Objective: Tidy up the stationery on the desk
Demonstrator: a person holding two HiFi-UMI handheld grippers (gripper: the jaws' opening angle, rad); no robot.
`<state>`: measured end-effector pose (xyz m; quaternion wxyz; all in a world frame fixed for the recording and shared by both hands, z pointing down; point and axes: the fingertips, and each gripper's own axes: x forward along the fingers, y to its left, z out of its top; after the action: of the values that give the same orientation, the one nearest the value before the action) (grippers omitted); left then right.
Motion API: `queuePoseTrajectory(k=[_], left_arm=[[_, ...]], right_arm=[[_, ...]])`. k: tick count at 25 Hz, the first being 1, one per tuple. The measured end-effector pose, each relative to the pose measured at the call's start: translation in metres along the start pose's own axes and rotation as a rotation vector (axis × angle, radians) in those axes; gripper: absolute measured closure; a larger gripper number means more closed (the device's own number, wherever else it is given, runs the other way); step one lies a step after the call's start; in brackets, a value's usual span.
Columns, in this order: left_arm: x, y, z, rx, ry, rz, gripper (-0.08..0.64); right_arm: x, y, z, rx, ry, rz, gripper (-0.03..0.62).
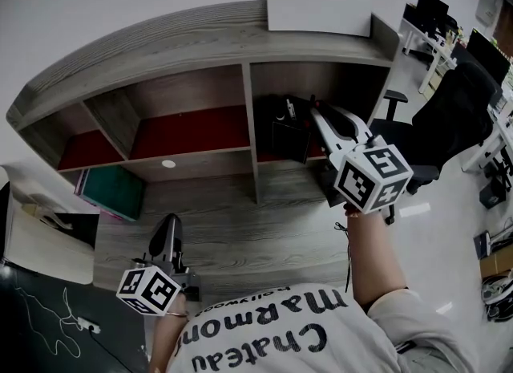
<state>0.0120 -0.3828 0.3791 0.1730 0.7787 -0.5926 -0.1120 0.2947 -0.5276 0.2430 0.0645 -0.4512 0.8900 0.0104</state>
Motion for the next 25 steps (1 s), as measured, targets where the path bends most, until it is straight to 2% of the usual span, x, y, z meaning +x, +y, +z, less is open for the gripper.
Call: queuePoseTrajectory(k=[14,25], left_arm=[[-0.003,-0.002,-0.007,-0.009,0.007,0.005,0.546],[-0.004,-0.004,-0.012,-0.016,0.011,0.003,0.546]], right_arm=[[0.002,0.001,-0.009,0.012,0.011,0.01,0.537],[0.002,0.0,-0.01,-0.017,0.022,0.006,0.537]])
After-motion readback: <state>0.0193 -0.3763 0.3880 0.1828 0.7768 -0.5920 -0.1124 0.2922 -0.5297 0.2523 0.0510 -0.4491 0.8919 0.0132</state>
